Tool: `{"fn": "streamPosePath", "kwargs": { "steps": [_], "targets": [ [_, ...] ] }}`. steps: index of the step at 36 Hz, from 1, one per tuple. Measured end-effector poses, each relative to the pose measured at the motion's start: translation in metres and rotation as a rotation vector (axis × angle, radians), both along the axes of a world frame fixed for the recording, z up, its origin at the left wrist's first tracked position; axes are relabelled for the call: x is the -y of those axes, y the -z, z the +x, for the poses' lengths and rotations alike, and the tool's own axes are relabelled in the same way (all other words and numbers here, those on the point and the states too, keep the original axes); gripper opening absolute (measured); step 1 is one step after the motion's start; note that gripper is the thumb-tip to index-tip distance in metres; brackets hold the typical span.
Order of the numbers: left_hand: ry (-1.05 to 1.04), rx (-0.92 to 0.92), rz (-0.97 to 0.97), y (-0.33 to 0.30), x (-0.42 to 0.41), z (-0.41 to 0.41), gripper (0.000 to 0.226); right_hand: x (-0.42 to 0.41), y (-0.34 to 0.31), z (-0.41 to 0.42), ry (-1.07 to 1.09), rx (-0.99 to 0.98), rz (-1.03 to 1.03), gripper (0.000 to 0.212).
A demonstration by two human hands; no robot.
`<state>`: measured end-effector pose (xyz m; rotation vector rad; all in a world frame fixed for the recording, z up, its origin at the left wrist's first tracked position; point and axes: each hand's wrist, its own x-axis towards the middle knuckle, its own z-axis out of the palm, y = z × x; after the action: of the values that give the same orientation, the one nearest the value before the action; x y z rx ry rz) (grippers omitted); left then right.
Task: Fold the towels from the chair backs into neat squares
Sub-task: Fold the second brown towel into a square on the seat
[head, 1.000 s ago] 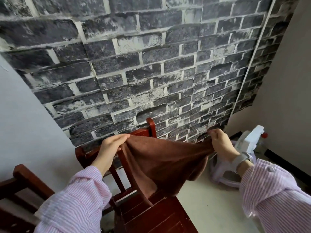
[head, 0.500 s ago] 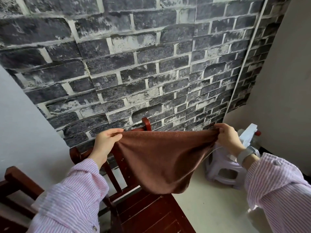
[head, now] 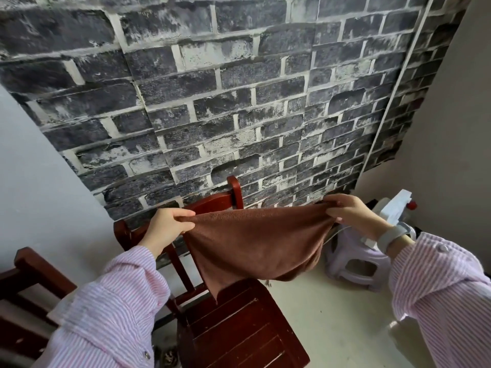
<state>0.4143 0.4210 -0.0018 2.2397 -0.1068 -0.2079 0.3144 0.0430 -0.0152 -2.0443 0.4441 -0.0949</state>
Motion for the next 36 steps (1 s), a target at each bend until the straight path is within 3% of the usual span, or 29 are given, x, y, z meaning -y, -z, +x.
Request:
{"fn": "streamPosePath", "kwargs": {
  "steps": [3,7,9,12,15,19,24,27,36],
  "targets": [
    [0.077,0.059,0.176,0.007,0.000,-0.013,0.030,-0.004,0.018,-0.004,-0.206,-0.131,-0.487,0.036],
    [0.129,-0.039,0.272,0.030,-0.006,-0.036,0.026,-0.016,0.056,-0.014,-0.385,-0.390,-0.675,0.037],
    [0.124,-0.170,0.221,0.048,-0.015,-0.044,0.026,-0.023,0.071,-0.020,-0.492,-0.426,-0.674,0.025],
    [0.004,-0.363,-0.058,0.071,-0.028,-0.058,0.022,-0.029,0.090,-0.033,-0.635,-0.406,-0.682,0.020],
    [-0.122,-0.394,-0.223,0.091,-0.039,-0.071,0.019,-0.031,0.107,-0.039,-0.623,-0.427,-0.696,0.023],
    [-0.158,-0.341,-0.118,0.114,-0.054,-0.079,0.023,-0.045,0.115,-0.033,-0.402,-0.342,-0.594,0.028],
    [-0.149,-0.314,-0.026,0.122,-0.067,-0.081,0.025,-0.067,0.117,-0.019,-0.046,-0.097,-0.129,0.029],
    [-0.170,-0.294,0.013,0.121,-0.072,-0.084,0.017,-0.077,0.120,-0.011,0.064,-0.065,0.067,0.032],
    [-0.193,-0.014,0.341,0.121,-0.086,-0.086,0.006,-0.088,0.125,0.016,-0.206,-0.188,-0.445,0.032]
  ]
}}
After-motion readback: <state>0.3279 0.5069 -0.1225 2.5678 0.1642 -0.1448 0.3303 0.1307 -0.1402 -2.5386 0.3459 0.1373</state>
